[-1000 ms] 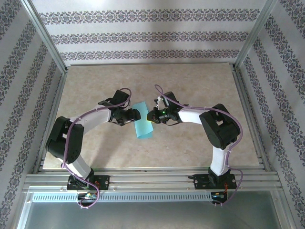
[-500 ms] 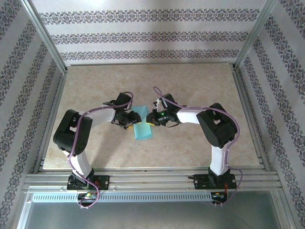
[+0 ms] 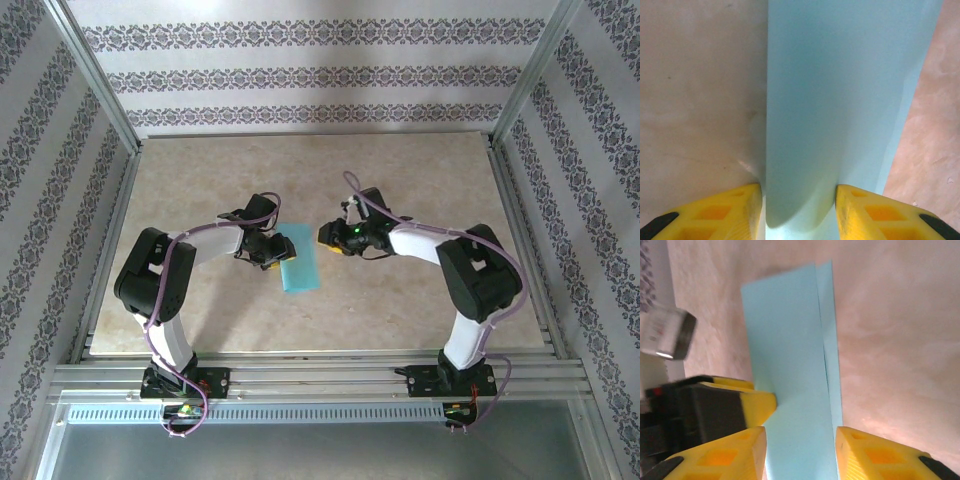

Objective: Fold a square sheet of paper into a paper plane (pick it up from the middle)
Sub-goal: First fold in half a square sheet of paper at the center of the table, then hold the square sheet of paper at the center of the table.

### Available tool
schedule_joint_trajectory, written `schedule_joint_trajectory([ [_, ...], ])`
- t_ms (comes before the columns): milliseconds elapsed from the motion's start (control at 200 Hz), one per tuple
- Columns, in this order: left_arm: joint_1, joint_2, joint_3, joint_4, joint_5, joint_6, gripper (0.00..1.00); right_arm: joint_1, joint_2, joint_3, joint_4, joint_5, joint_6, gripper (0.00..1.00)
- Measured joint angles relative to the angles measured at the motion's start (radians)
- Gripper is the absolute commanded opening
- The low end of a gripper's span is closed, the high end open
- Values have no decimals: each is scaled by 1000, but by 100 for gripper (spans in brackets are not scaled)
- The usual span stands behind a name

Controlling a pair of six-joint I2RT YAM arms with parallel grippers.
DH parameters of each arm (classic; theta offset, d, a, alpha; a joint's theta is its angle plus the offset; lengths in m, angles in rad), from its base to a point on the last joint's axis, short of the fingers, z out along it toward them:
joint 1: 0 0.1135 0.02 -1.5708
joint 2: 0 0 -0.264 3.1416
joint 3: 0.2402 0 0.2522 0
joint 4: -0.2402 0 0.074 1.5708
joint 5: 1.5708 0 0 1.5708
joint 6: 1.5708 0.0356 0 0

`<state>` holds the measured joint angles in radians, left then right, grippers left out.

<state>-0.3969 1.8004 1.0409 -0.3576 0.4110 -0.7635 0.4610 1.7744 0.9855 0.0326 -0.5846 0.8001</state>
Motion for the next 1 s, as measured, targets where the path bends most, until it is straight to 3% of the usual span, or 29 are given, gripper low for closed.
schedule_joint_trajectory([
  [200,0,13,19,-23,3,25,48,-13,-85,-32,-3,56,-3,43],
  [999,-36,93,149,-189,-71,74,52,-7,-85,-53,-14,82,5,44],
])
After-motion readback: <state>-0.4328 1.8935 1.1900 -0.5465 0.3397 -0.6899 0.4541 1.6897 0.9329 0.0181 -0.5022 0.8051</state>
